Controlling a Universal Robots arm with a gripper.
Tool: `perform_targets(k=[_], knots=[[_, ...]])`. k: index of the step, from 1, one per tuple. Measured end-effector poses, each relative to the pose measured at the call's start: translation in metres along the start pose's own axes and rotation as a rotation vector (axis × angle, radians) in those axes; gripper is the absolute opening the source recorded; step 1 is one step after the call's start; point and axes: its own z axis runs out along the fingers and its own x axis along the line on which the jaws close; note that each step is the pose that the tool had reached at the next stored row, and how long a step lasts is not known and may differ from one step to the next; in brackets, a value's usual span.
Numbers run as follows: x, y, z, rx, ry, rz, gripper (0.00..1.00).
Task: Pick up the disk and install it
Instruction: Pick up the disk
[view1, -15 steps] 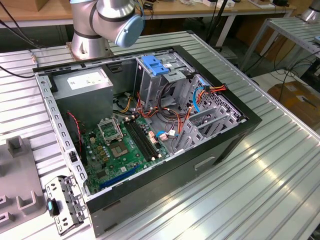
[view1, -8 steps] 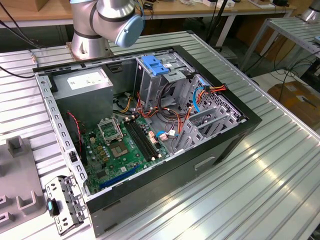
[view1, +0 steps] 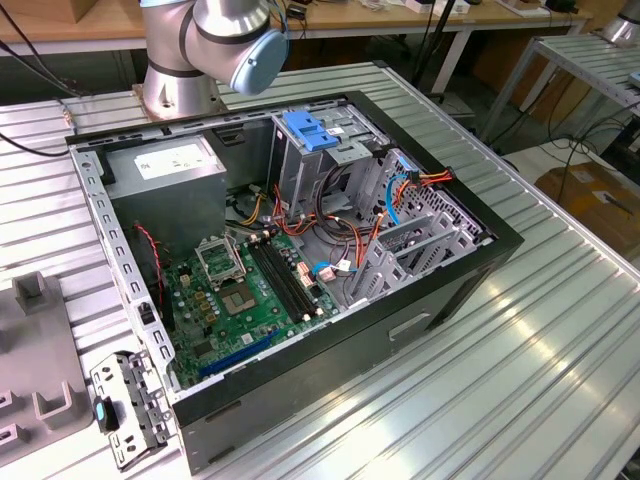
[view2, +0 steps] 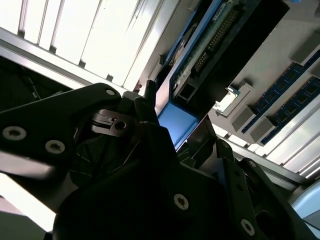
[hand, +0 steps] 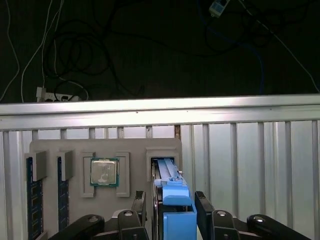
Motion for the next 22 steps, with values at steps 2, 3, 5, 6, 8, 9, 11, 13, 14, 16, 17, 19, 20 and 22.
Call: perform_targets(k=[2,3,5,6,8,9,11,13,14,16,17,19,20,22], knots=[[0.0,0.0,0.0005,0.0,-0.0002,0.0,0.51],[0.0,0.0,0.0007,0.0,-0.0004,0.0,0.51],[0.0,0.0,0.0011,-0.0001,-0.0006,0.0,0.51],[0.0,0.0,0.0012,-0.0001,-0.0006,0.0,0.49],[0.0,0.0,0.0016,0.0,-0.0007,0.0,0.42],[0.0,0.0,0.0021,0.0,-0.0007,0.0,0.42],[0.0,0.0,0.0027,0.0002,-0.0008,0.0,0.42],[0.0,0.0,0.0034,0.0003,-0.0007,0.0,0.42],[0.0,0.0,0.0038,0.0004,-0.0007,0.0,0.42],[0.0,0.0,0.0041,0.0006,-0.0007,0.0,0.42],[0.0,0.0,0.0043,0.0007,-0.0007,0.0,0.42],[0.0,0.0,0.0046,0.0009,-0.0008,0.0,0.42],[0.0,0.0,0.0047,0.0009,-0.0007,0.0,0.42],[0.0,0.0,0.0048,0.0009,-0.0007,0.0,0.42]])
